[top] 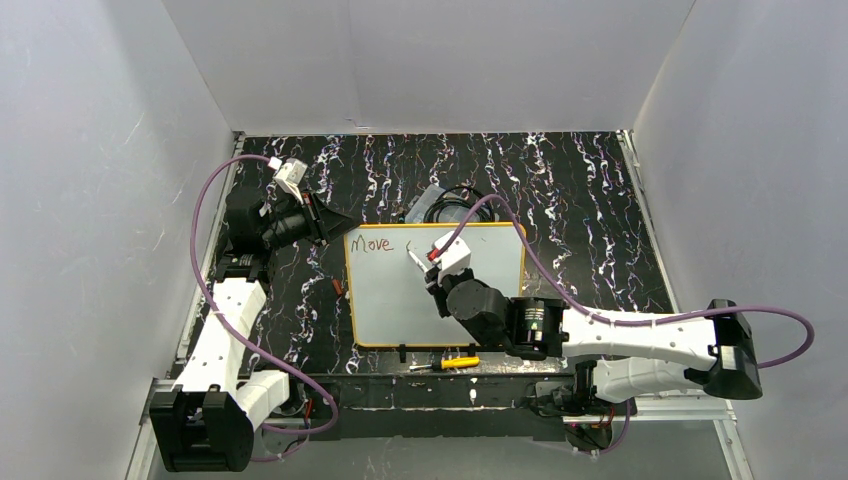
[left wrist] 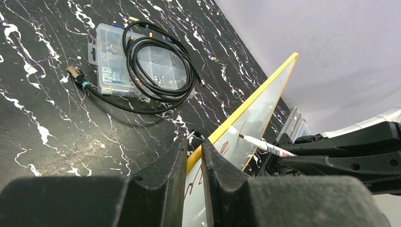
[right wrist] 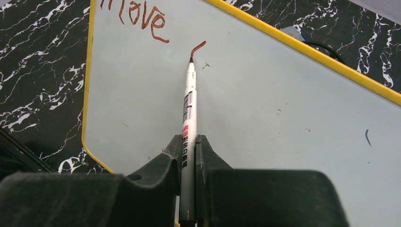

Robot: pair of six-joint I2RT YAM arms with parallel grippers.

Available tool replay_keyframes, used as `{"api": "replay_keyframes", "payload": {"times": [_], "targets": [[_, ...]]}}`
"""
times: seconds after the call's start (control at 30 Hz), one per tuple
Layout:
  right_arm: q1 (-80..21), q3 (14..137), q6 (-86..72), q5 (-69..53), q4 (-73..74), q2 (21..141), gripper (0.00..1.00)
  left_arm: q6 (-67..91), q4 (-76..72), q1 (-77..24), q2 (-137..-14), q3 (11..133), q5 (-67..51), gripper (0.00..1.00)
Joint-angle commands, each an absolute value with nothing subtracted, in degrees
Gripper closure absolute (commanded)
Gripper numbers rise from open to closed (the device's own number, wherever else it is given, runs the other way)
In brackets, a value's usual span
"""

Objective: Write a sentence on the whiteboard

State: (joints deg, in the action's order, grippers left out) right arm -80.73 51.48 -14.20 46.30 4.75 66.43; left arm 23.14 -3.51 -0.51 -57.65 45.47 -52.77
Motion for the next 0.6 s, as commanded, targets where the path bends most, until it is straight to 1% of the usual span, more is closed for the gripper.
{"api": "replay_keyframes", "payload": {"times": [0.0, 0.17, 0.57], "targets": [[-80.51, 51.92, -17.26, 47.85, 9.87, 64.89, 0.99, 23.12, -1.23, -1.36, -56.25, 45.35, -56.47, 0.84], [-80.51, 51.67, -17.84, 49.17, 10.45, 64.25, 0.99, 23.12, -1.20, -1.35, -56.28, 45.35, -56.43, 0.84], [-80.51, 52.91, -15.89, 54.30, 5.72, 65.44, 0.99, 23.03, -1.22, -1.41, -56.30, 45.35, -56.43, 0.84]]}}
